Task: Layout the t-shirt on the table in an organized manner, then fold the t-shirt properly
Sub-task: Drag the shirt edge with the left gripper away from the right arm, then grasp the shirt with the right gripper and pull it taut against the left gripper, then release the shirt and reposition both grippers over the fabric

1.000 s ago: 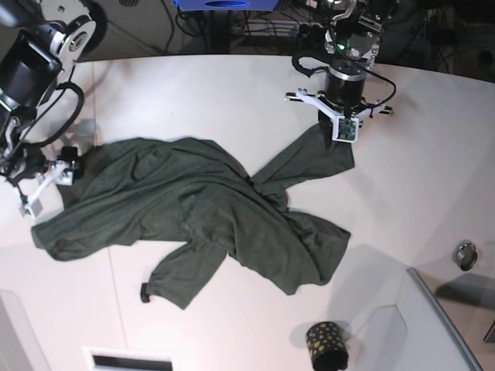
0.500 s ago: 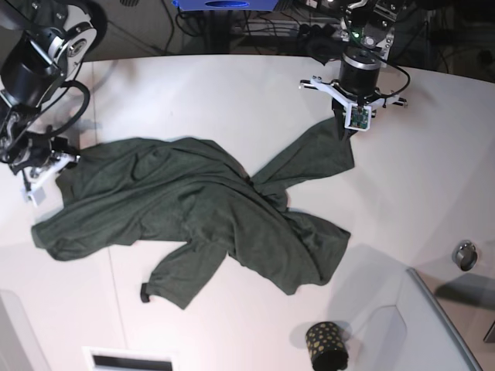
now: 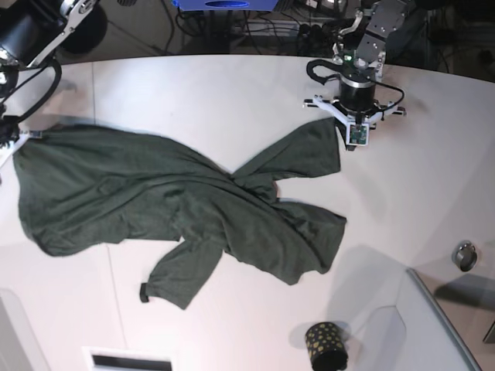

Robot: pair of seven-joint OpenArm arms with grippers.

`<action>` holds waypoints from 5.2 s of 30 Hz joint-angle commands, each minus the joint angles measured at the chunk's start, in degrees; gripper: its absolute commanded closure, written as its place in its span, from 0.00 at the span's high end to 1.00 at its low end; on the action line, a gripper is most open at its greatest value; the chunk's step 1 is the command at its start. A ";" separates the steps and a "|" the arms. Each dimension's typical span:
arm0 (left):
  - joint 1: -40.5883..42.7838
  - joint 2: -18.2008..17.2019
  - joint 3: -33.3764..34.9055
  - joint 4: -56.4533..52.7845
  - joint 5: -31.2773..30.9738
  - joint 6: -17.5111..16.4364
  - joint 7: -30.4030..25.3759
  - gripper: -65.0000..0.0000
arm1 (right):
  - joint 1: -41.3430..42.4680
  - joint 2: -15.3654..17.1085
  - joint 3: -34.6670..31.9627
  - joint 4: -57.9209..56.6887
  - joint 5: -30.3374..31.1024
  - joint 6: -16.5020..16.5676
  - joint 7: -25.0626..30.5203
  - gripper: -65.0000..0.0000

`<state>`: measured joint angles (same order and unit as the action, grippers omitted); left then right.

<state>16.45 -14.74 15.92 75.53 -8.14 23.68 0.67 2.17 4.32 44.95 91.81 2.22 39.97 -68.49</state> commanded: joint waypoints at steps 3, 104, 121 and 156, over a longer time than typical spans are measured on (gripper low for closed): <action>-4.36 2.65 0.21 -5.42 0.63 2.03 -1.77 0.00 | 1.21 0.39 0.02 4.67 0.29 0.03 -1.01 0.01; 6.54 1.07 2.23 -8.76 6.08 2.03 -1.68 0.00 | 25.65 2.41 -44.73 -18.36 -0.06 0.03 17.19 0.00; 6.89 0.19 -5.94 -6.65 6.25 2.03 -1.24 0.00 | 19.23 2.23 -44.73 -9.57 -0.06 0.03 14.73 0.00; -12.27 -2.53 -9.11 -18.25 6.25 1.94 -1.15 0.00 | -10.83 -2.07 -61.26 12.15 0.20 0.03 1.90 0.00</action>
<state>4.78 -16.71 6.92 56.36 -2.24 25.12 0.71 -9.08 2.00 -16.71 103.04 2.76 39.94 -66.43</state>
